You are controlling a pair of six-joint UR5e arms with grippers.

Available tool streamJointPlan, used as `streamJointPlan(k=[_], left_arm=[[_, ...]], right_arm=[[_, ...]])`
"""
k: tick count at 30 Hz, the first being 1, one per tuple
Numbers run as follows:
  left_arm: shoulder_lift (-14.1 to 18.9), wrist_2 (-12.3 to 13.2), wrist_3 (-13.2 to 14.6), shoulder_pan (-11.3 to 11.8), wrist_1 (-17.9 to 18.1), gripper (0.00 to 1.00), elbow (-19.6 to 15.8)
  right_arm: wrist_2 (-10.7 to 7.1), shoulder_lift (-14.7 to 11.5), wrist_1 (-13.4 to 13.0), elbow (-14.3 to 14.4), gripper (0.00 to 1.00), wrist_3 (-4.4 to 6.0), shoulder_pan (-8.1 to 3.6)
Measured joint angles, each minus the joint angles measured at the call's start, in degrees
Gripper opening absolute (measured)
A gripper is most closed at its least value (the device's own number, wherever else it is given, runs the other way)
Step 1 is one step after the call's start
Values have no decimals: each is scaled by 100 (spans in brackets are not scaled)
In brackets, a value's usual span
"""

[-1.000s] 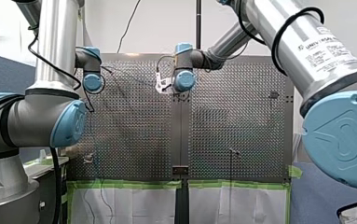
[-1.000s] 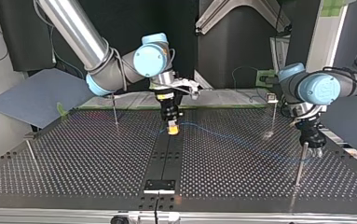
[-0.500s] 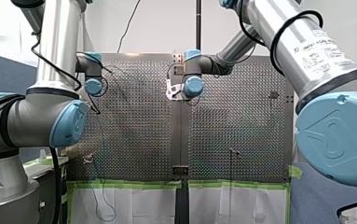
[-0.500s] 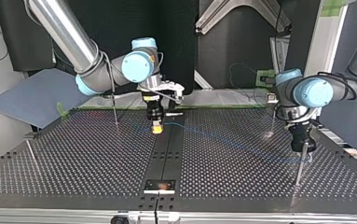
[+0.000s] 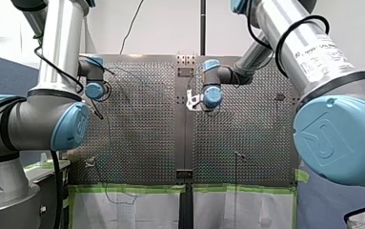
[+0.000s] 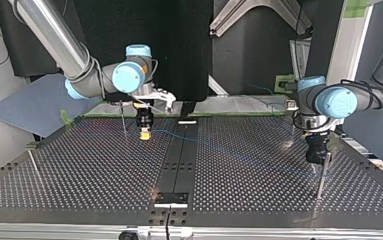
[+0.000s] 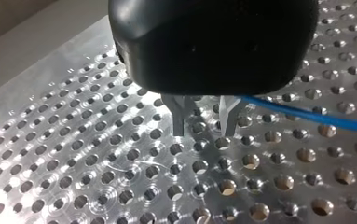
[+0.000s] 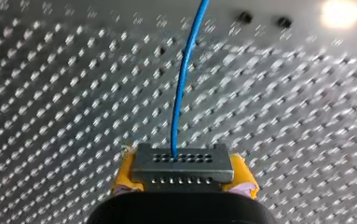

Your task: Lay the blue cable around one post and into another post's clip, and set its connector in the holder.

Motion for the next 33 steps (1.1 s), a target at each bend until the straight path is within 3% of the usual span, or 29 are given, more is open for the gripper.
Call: streamJointPlan(k=[4, 9, 11, 12, 14, 15, 17, 33], left_arm=[[-2, 17, 24, 12, -5, 40, 0], [-2, 33, 102, 15, 8, 51, 0], [-3, 53, 167, 16, 8, 65, 0], [-3, 61, 198, 16, 4, 65, 0], [-3, 74, 254, 16, -14, 84, 0], [-3, 77, 274, 16, -28, 84, 0], [-3, 81, 331, 18, -79, 100, 0], [-7, 84, 410, 68, -461, 100, 1]], right_arm=[[81, 0, -158, 177, 0, 85, -64], [133, -3, -425, 447, 0, 195, -183], [150, -5, -521, 544, 0, 211, -244], [156, -4, -583, 605, 0, 216, -292], [161, -4, -671, 693, 0, 224, -367], [165, -4, -728, 750, 0, 233, -421], [180, -4, -813, 835, 0, 242, -503], [614, 0, -1585, 1608, 0, 258, -1273]])
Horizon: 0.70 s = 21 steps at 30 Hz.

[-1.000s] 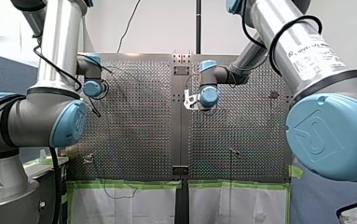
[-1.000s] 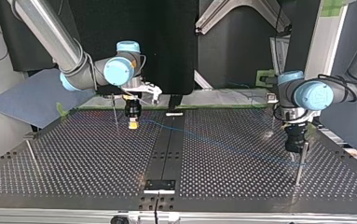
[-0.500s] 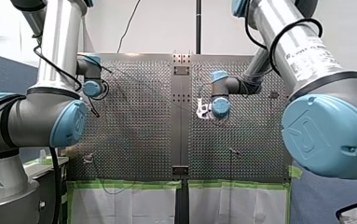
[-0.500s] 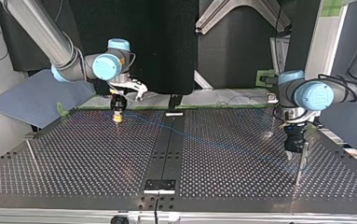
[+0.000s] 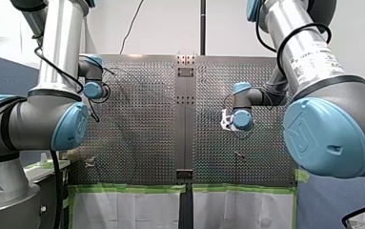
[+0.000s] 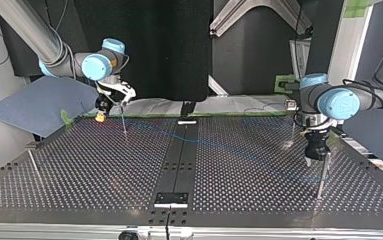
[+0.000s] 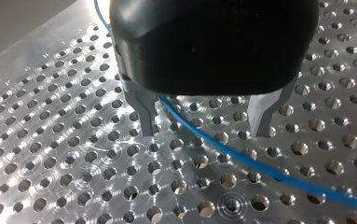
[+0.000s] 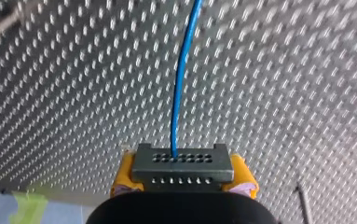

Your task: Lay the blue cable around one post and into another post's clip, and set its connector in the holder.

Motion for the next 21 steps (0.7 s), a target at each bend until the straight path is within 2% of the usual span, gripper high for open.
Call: streamJointPlan(k=[5, 15, 17, 21], left_arm=[[1, 0, 6, 1, 3, 100, 0], [3, 0, 17, 1, 27, 100, 2], [0, 0, 17, 1, 30, 100, 1], [0, 0, 19, 1, 32, 100, 0]], right_arm=[[177, 0, -233, 232, 0, 57, -192], [680, 7, -767, 766, 0, 191, -559], [697, 7, -860, 860, 0, 233, -642], [587, 14, -1063, 1063, 0, 370, -838]])
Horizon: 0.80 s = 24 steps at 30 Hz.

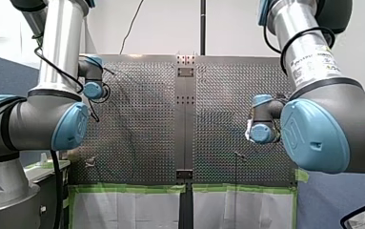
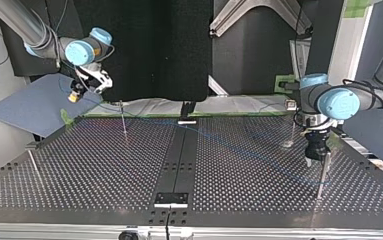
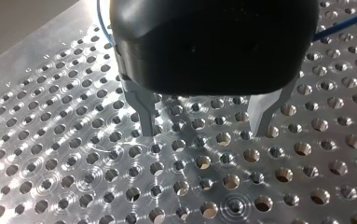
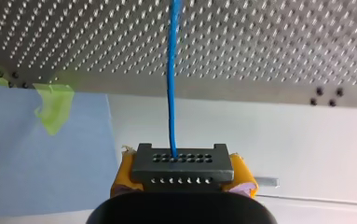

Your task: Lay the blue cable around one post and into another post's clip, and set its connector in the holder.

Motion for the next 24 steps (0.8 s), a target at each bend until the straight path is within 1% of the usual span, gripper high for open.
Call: streamJointPlan(k=[2, 3, 6, 10, 12, 15, 17, 20, 24], left_arm=[[0, 0, 0, 0, 0, 100, 0], [-1, 0, 0, 0, 0, 100, 0], [-2, 0, 2, 0, 1, 100, 0], [-1, 0, 5, 0, 0, 100, -1], [-1, 0, 6, 0, 1, 100, 0], [0, 0, 7, 0, 0, 100, 2], [0, 0, 7, 0, 0, 100, 3], [0, 0, 7, 0, 0, 100, 2], [-1, 0, 7, 0, 0, 100, 1]], right_arm=[[-77, 2, -89, 89, 0, 33, -88], [-121, 2, -144, 153, 0, 46, -151], [-192, 21, -237, 308, 0, 57, -307], [-231, 133, -374, 485, 0, 71, -484], [-233, 224, -459, 586, 0, 97, -562], [-237, 368, -563, 735, 0, 123, -609], [-244, 456, -631, 824, 0, 122, -615], [-291, 602, -766, 974, 0, 98, -605], [-438, 719, -958, 1171, 0, 35, -589]])
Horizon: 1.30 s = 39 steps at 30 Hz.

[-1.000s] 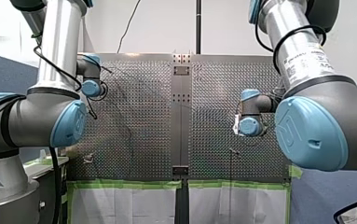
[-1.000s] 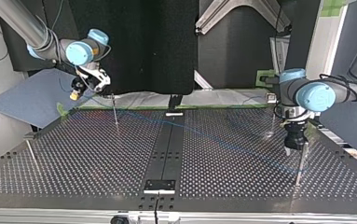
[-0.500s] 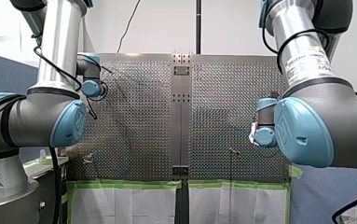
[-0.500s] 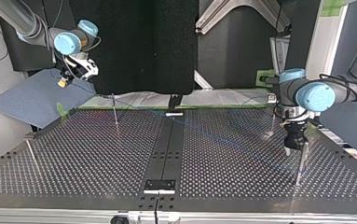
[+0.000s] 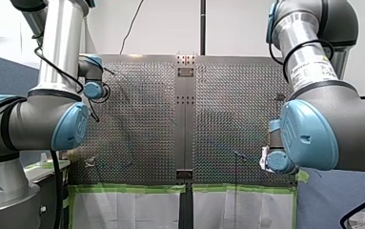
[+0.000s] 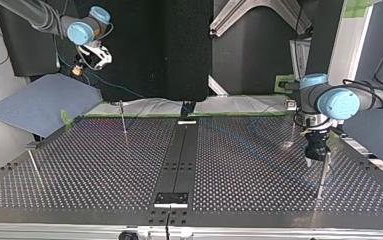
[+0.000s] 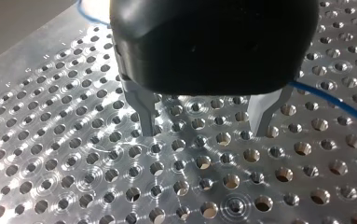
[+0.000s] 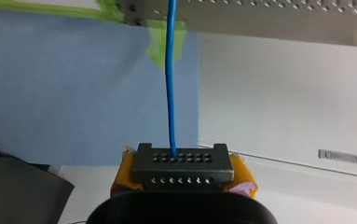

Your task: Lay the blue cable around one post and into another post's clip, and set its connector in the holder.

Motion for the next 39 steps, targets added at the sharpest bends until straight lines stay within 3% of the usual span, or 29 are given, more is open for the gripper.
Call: streamJointPlan(k=[7, 14, 17, 19, 32, 39], left_arm=[[1, 0, 0, -6, 5, 100, -1], [-1, 45, -6, -24, 13, 100, 5], [-1, 80, -13, -20, 24, 100, 12], [-1, 91, -16, -15, 31, 100, 13], [1, 89, -9, -3, 36, 100, 19], [0, 82, -1, -1, 29, 100, 18]], right_arm=[[-316, 37, -325, -16, 0, 24, -6], [-612, 72, -620, -229, 0, 269, -61], [-748, 175, -756, -361, 0, 398, -66], [-855, 276, -864, -468, 0, 432, -69], [-1475, 889, -1482, -1086, 0, 281, -219], [-1799, 1214, -1692, -1243, 0, 35, -274]])
